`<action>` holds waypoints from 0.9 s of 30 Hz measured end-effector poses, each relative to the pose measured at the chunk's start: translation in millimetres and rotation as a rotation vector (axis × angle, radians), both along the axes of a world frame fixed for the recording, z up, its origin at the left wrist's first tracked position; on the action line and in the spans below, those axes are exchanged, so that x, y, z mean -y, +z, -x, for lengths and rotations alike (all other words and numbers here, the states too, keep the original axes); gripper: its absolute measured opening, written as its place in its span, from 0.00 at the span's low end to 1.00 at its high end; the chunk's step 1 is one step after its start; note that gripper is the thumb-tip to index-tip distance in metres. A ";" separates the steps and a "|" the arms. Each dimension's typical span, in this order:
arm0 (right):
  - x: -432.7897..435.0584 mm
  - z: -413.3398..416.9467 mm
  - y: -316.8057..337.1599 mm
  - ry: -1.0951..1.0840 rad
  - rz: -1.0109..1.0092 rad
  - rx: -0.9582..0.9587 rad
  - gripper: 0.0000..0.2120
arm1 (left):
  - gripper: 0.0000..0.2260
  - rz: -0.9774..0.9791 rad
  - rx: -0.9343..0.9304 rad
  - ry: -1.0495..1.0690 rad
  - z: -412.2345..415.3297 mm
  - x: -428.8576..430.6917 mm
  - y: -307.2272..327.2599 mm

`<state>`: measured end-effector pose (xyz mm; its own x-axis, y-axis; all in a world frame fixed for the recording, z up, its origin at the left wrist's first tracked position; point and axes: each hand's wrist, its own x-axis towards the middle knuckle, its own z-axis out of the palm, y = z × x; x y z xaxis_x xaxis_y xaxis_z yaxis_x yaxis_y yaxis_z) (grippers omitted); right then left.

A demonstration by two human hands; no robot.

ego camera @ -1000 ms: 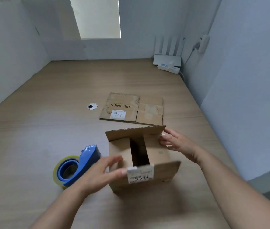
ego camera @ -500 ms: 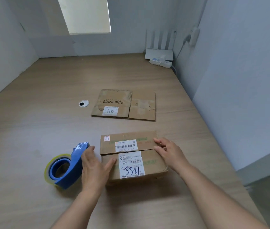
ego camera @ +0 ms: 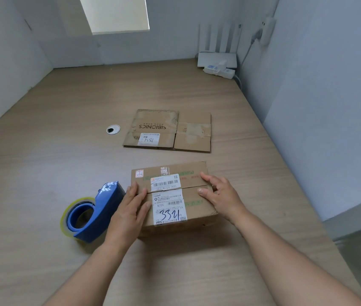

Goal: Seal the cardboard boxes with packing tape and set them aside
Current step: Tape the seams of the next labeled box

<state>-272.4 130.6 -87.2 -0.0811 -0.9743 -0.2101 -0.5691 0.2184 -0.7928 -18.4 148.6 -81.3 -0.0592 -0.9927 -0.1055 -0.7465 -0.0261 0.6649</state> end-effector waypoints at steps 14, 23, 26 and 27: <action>-8.6 -40.2 9.4 -0.088 -0.033 -0.209 0.31 | 0.14 0.084 0.129 -0.090 -15.1 15.8 8.4; -2.2 -44.0 15.0 -0.084 -0.074 -0.189 0.31 | 0.24 -0.201 0.419 0.305 -89.3 22.5 0.4; 7.9 -46.8 18.8 -0.057 -0.093 -0.182 0.31 | 0.24 -0.311 0.515 0.248 -85.9 25.2 -3.3; 10.0 -47.4 19.5 -0.053 -0.100 -0.182 0.31 | 0.24 -0.305 0.510 0.251 -84.5 28.2 -2.2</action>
